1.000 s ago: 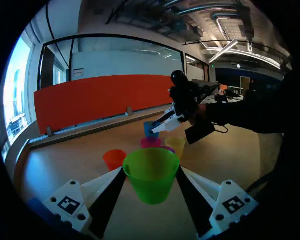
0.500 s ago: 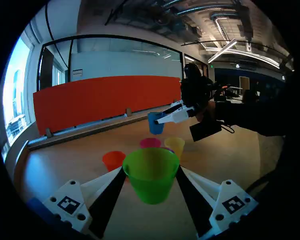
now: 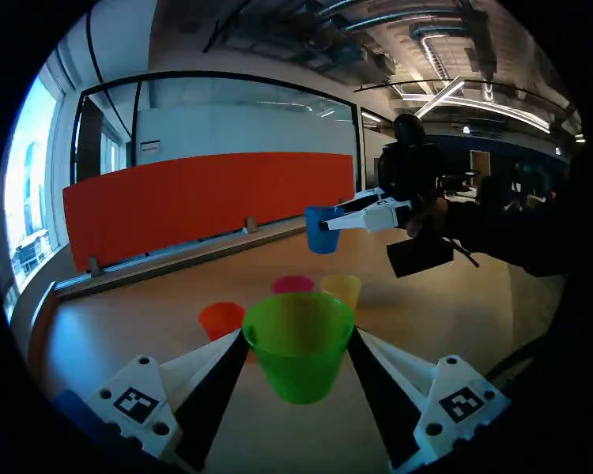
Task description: Pour water
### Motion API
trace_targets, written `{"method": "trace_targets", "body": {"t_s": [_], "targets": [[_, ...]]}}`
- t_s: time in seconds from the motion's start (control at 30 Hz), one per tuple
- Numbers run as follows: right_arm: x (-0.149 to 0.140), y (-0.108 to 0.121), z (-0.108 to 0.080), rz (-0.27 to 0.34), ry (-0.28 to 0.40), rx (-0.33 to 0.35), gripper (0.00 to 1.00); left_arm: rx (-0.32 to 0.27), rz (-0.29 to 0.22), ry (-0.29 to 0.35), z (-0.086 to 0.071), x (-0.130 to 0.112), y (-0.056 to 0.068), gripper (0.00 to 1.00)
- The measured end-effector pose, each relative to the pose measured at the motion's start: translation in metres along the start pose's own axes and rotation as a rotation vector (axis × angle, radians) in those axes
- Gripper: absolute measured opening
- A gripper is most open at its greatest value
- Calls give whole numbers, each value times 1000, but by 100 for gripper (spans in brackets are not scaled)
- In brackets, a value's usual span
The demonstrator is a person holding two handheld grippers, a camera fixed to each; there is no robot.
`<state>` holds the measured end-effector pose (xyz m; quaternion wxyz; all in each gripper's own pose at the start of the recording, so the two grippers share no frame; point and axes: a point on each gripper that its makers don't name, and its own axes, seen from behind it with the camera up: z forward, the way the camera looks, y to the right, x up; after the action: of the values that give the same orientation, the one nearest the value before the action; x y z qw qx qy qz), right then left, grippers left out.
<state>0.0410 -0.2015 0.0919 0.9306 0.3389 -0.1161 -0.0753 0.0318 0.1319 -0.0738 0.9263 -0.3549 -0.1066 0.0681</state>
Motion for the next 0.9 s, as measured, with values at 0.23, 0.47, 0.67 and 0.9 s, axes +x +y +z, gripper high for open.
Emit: {"method": "trace_targets", "body": {"t_s": [0.23, 0.47, 0.67, 0.9], "targets": [[3, -11, -19, -7, 43, -17, 91, -11, 8, 3, 2, 0, 4, 87], [8, -21, -34, -17, 81, -32, 91, -20, 13, 7, 4, 1, 7, 87], [8, -30, -48, -6, 104, -33, 91, -29, 21, 8, 4, 0, 10, 87], [-3, -44, -64, -16, 93, -21, 91, -45, 24, 10, 5, 0, 17, 87]]}}
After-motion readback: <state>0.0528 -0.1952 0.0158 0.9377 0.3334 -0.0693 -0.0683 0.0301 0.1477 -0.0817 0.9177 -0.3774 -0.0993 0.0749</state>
